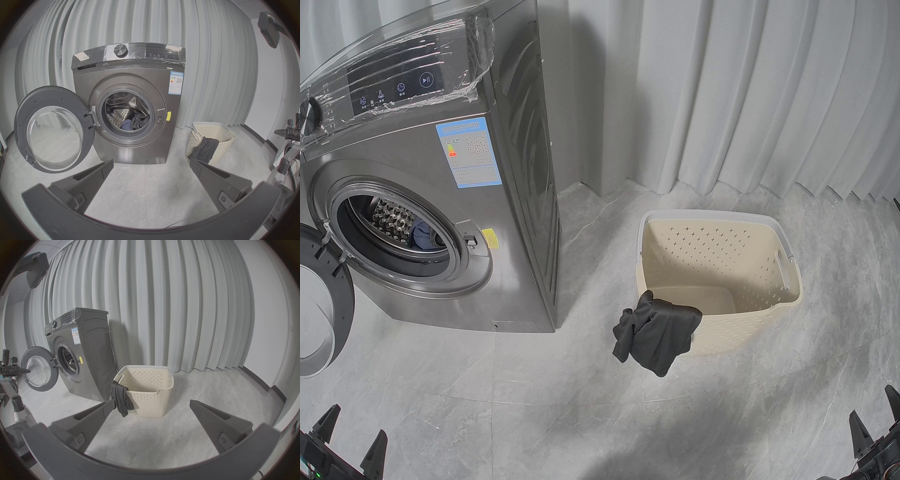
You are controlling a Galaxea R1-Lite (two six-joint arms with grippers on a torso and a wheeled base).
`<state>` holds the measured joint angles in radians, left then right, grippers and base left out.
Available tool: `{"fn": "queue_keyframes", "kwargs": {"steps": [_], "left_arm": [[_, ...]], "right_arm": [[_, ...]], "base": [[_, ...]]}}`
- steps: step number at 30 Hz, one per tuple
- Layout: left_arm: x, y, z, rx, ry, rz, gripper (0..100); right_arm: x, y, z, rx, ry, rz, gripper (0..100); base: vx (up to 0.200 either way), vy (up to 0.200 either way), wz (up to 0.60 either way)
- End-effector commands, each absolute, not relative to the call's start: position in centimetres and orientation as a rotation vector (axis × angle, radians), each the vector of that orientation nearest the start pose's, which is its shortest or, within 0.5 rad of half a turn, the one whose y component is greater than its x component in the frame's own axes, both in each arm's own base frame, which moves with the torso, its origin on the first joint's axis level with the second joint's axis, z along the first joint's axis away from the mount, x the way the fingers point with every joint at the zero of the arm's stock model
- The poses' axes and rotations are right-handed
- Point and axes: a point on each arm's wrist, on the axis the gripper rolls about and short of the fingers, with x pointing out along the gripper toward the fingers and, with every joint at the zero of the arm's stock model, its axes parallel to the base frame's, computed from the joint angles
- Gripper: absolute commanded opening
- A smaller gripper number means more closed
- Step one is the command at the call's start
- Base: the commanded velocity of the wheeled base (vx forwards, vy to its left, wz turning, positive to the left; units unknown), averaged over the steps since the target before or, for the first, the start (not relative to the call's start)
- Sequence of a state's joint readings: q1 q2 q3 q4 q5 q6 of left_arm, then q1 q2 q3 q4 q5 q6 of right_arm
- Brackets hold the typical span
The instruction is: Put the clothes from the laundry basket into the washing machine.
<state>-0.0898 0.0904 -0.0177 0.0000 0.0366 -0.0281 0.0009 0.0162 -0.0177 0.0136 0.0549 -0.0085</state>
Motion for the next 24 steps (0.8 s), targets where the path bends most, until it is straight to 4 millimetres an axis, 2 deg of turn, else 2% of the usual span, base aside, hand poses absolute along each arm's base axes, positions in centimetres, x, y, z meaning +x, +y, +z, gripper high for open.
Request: {"fn": "queue_keyframes", "kwargs": {"steps": [1,12,21,22,24], "left_arm": [[-1.6,0.2,7.7,-0.022,0.093,-0.051,100],[-1.6,0.2,7.7,-0.017,0.091,-0.054,100],[-1.6,0.2,7.7,-0.019,0.091,-0.057,100],[-1.6,0.2,7.7,-0.019,0.091,-0.057,100],[-1.6,0.2,7.7,-0.021,0.091,-0.057,100]], "right_arm": [[-2.3,0.1,7.5,-0.009,0.01,0.057,100],[-2.3,0.1,7.5,-0.017,0.009,0.054,100],[-2.3,0.1,7.6,-0.011,0.001,0.054,100],[-2.4,0.1,7.9,-0.011,-0.013,0.061,100],[-3.1,0.1,10.2,-0.008,-0.104,0.06,100]], "base": [[0.0,0.0,0.0],[0.0,0.0,0.0],[0.2,0.0,0.0],[0.2,0.0,0.0],[0.0,0.0,0.0]]}}
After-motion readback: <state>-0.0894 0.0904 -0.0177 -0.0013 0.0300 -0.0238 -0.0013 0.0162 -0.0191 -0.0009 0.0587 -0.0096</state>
